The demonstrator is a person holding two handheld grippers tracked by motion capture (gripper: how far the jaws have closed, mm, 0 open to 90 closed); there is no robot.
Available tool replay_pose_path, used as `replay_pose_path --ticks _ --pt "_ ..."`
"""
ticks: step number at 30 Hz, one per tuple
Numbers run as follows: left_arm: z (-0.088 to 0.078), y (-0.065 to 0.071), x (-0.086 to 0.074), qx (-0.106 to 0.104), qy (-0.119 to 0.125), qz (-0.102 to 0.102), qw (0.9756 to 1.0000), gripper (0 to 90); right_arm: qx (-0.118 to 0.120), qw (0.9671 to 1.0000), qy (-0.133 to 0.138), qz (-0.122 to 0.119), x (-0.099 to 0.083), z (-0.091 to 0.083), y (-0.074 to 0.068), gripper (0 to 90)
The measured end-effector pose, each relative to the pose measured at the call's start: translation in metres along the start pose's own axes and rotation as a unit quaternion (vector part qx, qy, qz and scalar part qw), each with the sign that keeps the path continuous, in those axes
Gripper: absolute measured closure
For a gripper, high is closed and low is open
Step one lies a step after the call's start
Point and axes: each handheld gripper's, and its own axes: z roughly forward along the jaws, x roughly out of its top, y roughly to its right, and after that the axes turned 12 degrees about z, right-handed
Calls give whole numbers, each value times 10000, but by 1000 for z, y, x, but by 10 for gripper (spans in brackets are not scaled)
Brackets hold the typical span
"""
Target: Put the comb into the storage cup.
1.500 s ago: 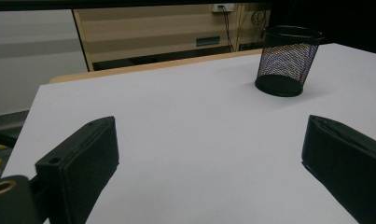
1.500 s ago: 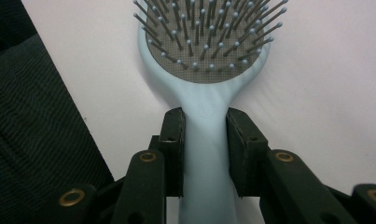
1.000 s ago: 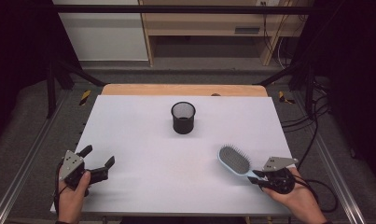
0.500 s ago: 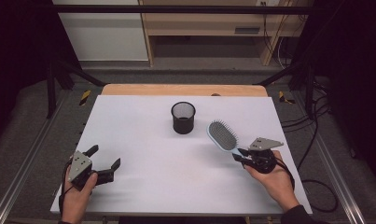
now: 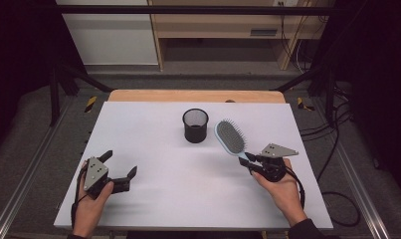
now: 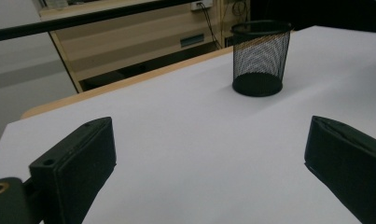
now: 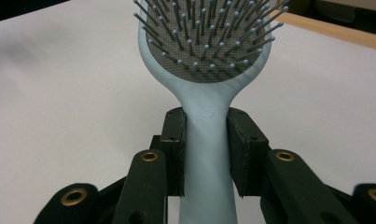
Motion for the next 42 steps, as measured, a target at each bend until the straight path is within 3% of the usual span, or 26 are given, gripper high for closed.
replay_pose_path --ticks 2,4,7,12,13,16,19,27,30,36,37,42 --pt "3 1 3 -16 75 -75 9999 20 -22 10000 39 -33 1 1 -2 695" --pt "10 6 17 100 369 -57 9993 25 -35 9999 59 -81 2 2 -5 695" --pt "17 9 36 89 705 -113 9974 24 -8 9998 142 -139 8 4 -10 695" --pt "34 10 59 -93 1031 -344 9940 24 49 9993 351 -124 19 7 -16 695" --pt "44 12 68 -189 1104 -444 9927 24 27 9988 476 -77 24 9 -20 695" --pt "55 18 77 -326 1153 -561 9912 27 31 9980 625 -68 31 13 -26 695" --pt "59 27 79 -481 1138 -504 9911 27 82 9973 730 -47 34 17 -31 695" --pt "51 45 85 -719 1157 -610 9888 24 166 9960 840 -238 28 16 -39 695" --pt "51 47 87 -701 1119 -804 9880 30 161 9959 838 -289 26 16 -42 694" --pt "51 53 90 -871 1041 -932 9864 35 180 9959 844 -264 24 18 -47 694" --pt "51 56 92 -949 1068 -1021 9845 35 207 9957 860 -266 23 18 -50 694" --pt "51 63 96 -1037 1067 -987 9839 36 254 9953 888 -290 21 20 -56 694"
